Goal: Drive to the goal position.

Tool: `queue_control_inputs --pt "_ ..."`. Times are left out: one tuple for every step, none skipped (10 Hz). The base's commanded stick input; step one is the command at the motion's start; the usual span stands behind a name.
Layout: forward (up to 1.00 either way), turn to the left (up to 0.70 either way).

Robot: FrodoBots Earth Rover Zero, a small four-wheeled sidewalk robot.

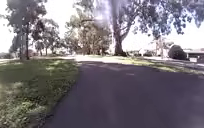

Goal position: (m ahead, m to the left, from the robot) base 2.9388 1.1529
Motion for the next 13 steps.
queue_control_inputs --pt "0.7 0.04" --pt "0.7 0.02" --pt "0.7 0.02" --pt "0.7 0.02" --pt "0.7 0.03" --pt "0.7 0.04" --pt "0.7 0.05" --pt "0.7 0.34" --pt "0.7 0.34" --pt "0.7 0.33" --pt "0.7 0.0" --pt "0.7 0.0" --pt "0.7 0.0"
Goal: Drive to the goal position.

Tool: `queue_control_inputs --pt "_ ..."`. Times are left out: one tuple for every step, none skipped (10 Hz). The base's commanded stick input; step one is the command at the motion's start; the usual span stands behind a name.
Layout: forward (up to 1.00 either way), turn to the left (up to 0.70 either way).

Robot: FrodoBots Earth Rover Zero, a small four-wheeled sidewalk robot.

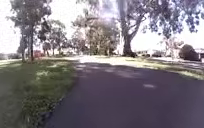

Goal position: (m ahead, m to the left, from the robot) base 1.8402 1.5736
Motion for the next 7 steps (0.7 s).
queue_control_inputs --pt "0.7 0.0" --pt "0.7 0.0" --pt "0.7 0.0" --pt "0.7 0.0" --pt "0.7 0.0" --pt "0.7 0.0" --pt "0.7 0.0"
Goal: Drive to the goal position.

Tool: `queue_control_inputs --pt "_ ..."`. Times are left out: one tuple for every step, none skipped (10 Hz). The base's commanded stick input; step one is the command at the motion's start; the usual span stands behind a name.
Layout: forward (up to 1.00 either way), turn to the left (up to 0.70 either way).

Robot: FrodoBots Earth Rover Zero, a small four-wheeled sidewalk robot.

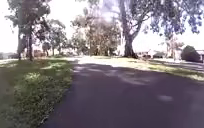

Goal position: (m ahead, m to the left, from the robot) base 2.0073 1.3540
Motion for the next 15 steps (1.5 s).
queue_control_inputs --pt "0.7 0.0" --pt "0.7 0.0" --pt "0.7 0.0" --pt "0.7 0.0" --pt "0.7 0.0" --pt "0.7 0.0" --pt "0.7 0.0" --pt "0.7 0.0" --pt "0.7 0.0" --pt "0.7 0.0" --pt "0.7 0.0" --pt "0.7 0.0" --pt "0.7 0.0" --pt "0.7 0.0" --pt "0.7 0.0"
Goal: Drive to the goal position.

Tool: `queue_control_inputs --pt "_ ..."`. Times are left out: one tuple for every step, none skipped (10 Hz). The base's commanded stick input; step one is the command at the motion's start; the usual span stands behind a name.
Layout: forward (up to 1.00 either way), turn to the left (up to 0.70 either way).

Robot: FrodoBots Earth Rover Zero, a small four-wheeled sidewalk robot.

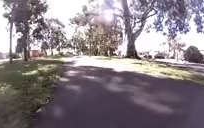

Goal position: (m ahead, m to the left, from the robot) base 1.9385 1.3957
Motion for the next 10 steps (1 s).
queue_control_inputs --pt "0.7 0.0" --pt "0.7 0.0" --pt "0.7 0.0" --pt "0.7 0.0" --pt "0.7 0.0" --pt "0.7 0.0" --pt "0.7 0.0" --pt "0.7 0.0" --pt "0.7 0.0" --pt "0.7 0.0"
